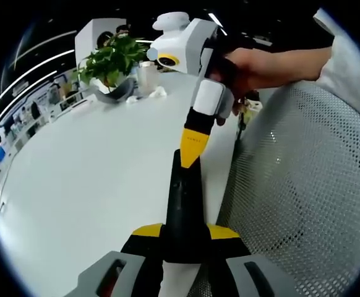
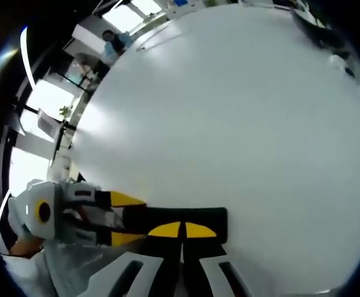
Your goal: Press the specified remote control buttons in sequence, fully releasing each button before pressing the next.
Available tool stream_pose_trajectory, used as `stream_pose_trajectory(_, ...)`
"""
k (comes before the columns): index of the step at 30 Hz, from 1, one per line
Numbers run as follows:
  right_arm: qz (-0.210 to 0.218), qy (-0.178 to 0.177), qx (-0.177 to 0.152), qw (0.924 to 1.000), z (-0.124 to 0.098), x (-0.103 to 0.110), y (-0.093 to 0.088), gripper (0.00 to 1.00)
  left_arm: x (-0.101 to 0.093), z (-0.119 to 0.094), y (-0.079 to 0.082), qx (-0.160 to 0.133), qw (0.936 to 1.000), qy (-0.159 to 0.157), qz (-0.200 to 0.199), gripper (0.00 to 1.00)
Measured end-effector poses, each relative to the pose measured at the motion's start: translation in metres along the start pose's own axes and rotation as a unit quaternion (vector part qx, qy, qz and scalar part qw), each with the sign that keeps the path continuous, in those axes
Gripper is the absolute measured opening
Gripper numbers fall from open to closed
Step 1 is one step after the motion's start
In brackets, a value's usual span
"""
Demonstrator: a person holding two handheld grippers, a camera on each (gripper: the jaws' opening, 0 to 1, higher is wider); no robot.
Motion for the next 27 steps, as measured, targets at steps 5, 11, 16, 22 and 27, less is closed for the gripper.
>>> stream_pose_trajectory(5, -0.033, -0.016, 0.0, 0.9993, 0.0011, 0.0049, -0.0011, 0.0, 0.0001, 0.0002, -0.0006, -0.001, 1.0, 0.0, 0.0, 0.25)
stream_pose_trajectory(11, -0.028, -0.01, 0.003, 0.9995, 0.001, 0.0016, 0.0003, 0.0, -0.0001, -0.0008, -0.0005, -0.002, 1.0, -0.001, -0.001, 0.25)
stream_pose_trajectory(16, -0.044, -0.015, 0.001, 0.9989, 0.0016, 0.0039, -0.0006, 0.0, 0.0006, -0.0004, -0.0009, -0.003, 1.0, -0.002, -0.002, 0.25)
stream_pose_trajectory(22, -0.019, -0.001, -0.001, 0.9998, 0.0018, 0.0003, 0.0006, 0.0, 0.0008, -0.0004, -0.001, -0.004, 1.0, -0.002, -0.002, 0.24)
stream_pose_trajectory(27, -0.039, -0.013, -0.001, 0.9992, 0.0034, 0.0054, 0.0016, 0.0, 0.0013, -0.0003, -0.001, -0.004, 1.0, -0.003, -0.002, 0.24)
Point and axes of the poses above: the point that each gripper's makers call its tool centre point, and the gripper's own axes: z roughly forward along the fingers, x roughly to its left, y roughly out of its top, the point moved 10 cm from there along -z, roughly backward along the fingers, and after that the axes turned 3 degrees about x, right-handed, at the moved point
